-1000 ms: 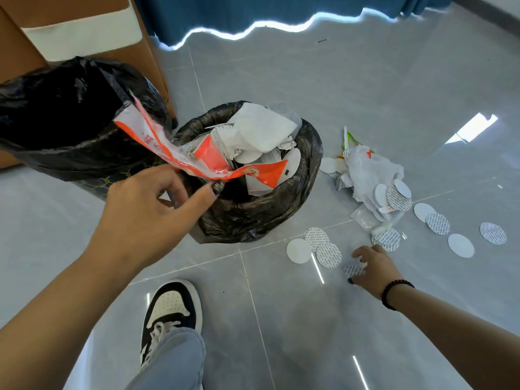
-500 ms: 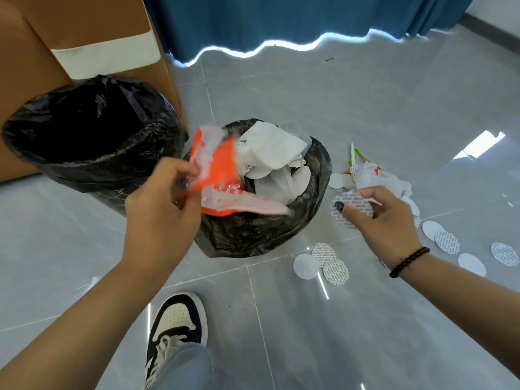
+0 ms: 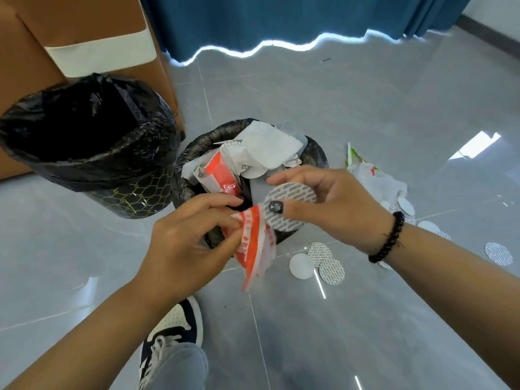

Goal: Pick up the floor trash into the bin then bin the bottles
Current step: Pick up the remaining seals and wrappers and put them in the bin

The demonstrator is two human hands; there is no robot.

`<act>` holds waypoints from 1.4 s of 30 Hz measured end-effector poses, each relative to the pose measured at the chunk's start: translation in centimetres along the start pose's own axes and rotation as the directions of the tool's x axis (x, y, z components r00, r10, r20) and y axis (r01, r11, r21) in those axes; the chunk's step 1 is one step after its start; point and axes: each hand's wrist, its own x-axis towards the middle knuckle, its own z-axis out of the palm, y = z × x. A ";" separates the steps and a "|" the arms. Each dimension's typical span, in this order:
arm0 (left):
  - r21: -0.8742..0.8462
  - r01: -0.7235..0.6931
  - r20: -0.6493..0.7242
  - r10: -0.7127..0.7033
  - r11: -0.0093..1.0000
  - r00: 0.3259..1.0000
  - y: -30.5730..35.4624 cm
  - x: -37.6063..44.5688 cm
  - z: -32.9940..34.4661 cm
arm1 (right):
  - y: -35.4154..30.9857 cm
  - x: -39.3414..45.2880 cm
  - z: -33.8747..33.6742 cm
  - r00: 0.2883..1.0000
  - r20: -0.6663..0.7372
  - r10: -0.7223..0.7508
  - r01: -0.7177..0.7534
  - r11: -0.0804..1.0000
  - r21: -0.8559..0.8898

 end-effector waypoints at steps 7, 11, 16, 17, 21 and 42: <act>-0.603 0.356 0.004 -0.444 0.713 0.896 2.3 0.7 0.4 | 1.6 -0.8 1.1 0.981 0.155 0.117 -0.148 0.968 0.204; -0.693 0.461 0.090 -0.567 0.555 0.818 2.6 0.8 0.2 | 1.3 -1.1 1.6 0.993 0.083 0.082 -0.097 0.975 0.200; -0.674 0.732 0.610 -0.631 -0.097 0.479 3.2 1.2 0.5 | 0.4 -1.0 1.8 0.990 -0.140 -0.012 0.059 0.940 0.335; -0.642 0.748 0.678 -0.578 -0.166 0.454 3.2 1.1 0.5 | 0.4 -1.1 1.9 0.984 -0.175 -0.039 0.089 0.952 0.293; -0.556 0.807 0.787 -0.439 -0.200 0.434 3.2 0.8 0.3 | 1.2 -1.4 1.8 0.903 -0.212 -0.375 0.337 0.921 -0.193; -0.612 0.579 0.206 -0.599 0.539 0.774 3.5 0.5 0.2 | 1.1 -1.5 2.1 0.982 0.042 0.182 -0.187 0.960 0.210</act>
